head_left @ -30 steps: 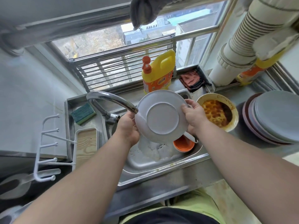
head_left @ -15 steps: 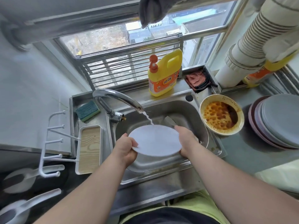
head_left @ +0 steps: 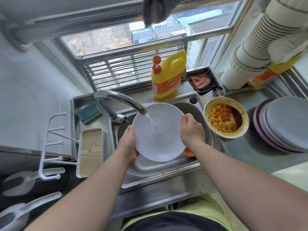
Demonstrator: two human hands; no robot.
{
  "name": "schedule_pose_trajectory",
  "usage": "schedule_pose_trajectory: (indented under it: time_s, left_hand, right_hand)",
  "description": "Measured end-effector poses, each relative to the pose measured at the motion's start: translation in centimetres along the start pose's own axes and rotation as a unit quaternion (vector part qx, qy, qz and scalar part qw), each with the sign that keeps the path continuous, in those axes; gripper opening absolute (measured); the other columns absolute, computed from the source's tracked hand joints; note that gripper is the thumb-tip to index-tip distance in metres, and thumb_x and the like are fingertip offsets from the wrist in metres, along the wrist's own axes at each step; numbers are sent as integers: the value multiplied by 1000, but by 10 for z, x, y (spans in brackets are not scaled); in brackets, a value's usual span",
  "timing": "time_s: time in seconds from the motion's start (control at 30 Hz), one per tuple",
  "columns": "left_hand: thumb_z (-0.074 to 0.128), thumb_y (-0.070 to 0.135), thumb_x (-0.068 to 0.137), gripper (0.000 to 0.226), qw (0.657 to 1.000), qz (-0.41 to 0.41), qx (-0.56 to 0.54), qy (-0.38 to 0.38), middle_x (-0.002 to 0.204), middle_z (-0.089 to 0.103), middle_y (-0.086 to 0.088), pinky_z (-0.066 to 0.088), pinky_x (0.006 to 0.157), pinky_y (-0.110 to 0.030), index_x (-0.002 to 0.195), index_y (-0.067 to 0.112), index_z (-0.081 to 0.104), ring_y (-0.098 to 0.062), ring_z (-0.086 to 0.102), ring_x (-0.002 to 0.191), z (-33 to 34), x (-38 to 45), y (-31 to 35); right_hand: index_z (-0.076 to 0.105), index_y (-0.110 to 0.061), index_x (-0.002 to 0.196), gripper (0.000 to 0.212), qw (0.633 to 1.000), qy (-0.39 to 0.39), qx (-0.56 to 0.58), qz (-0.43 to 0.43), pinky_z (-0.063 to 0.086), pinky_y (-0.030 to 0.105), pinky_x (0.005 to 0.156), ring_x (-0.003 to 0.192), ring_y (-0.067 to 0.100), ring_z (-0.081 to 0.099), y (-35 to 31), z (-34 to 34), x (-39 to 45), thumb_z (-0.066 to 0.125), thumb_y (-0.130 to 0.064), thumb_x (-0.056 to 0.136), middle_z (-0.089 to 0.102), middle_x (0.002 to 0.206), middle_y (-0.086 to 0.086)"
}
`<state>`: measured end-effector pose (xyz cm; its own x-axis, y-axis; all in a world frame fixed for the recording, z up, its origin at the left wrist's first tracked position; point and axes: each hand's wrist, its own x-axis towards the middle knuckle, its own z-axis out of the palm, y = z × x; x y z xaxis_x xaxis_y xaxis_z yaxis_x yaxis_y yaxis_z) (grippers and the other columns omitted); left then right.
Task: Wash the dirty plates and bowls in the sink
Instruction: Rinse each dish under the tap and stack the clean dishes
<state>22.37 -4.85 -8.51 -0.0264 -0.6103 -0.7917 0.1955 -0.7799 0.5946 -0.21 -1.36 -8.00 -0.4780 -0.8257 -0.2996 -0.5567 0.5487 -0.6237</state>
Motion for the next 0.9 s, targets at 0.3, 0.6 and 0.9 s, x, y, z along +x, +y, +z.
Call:
schedule_pose_trajectory:
  time_s: [0.3, 0.6, 0.9]
  left_hand:
    - [36, 53, 111, 51, 997, -21, -76, -24, 138, 69, 0, 62, 86, -56, 159, 38, 35, -29, 72, 115, 30, -3, 4]
    - [42, 42, 113, 38, 1000, 3, -25, -2, 104, 81, -2, 63, 72, -43, 125, 19, 69, -22, 78, 88, 48, 1, -1]
    - [63, 27, 97, 23, 997, -74, 17, 27, 99, 82, -5, 61, 93, -53, 114, 19, 76, -32, 78, 95, 37, 11, -34]
  right_hand:
    - [56, -15, 110, 35, 990, 91, -25, -104, 32, 38, 66, 74, 30, 47, -4, -31, 6, 34, -42, 113, 56, 83, 3]
    - [58, -19, 99, 37, 998, 60, 23, 14, 37, 35, 61, 81, 25, 58, 13, -45, 9, 32, -41, 113, 62, 86, 1]
    - [62, -4, 130, 41, 989, -68, -17, 134, 46, 41, 97, 119, 38, 56, 26, -42, 20, 31, -25, 112, 62, 131, 18]
